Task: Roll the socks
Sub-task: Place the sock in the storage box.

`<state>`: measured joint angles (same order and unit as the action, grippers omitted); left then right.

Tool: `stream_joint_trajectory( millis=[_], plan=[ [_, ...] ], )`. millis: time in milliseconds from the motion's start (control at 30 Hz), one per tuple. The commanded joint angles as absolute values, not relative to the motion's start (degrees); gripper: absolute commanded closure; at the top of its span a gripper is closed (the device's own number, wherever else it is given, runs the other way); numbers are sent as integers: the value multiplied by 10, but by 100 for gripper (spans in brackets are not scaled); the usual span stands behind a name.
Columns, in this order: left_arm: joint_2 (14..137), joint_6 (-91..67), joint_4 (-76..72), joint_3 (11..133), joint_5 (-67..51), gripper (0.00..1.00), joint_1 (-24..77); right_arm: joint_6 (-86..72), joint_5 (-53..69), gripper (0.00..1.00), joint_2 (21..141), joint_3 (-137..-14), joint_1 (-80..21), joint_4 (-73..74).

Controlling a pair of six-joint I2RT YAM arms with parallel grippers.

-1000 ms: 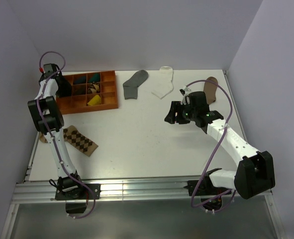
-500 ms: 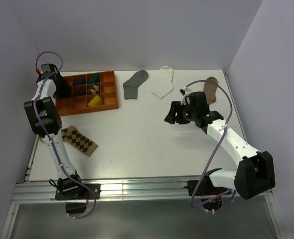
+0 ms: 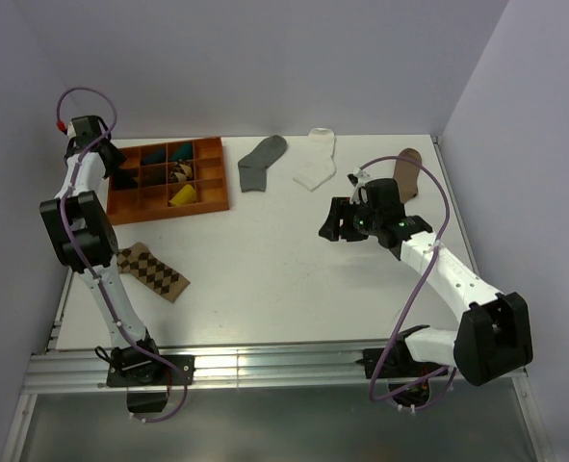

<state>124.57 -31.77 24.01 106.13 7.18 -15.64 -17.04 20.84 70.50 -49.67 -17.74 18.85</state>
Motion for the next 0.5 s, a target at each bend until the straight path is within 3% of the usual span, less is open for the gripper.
stream_joint_trajectory(
  millis=[0, 467],
  plan=[
    [1243, -322, 192, 1055, 79, 56, -152, -162, 209, 34, 687, -490, -173, 166],
    [1301, -332, 153, 1044, 80, 69, -149, -165, 208, 34, 686, -485, -173, 168]
  ],
)
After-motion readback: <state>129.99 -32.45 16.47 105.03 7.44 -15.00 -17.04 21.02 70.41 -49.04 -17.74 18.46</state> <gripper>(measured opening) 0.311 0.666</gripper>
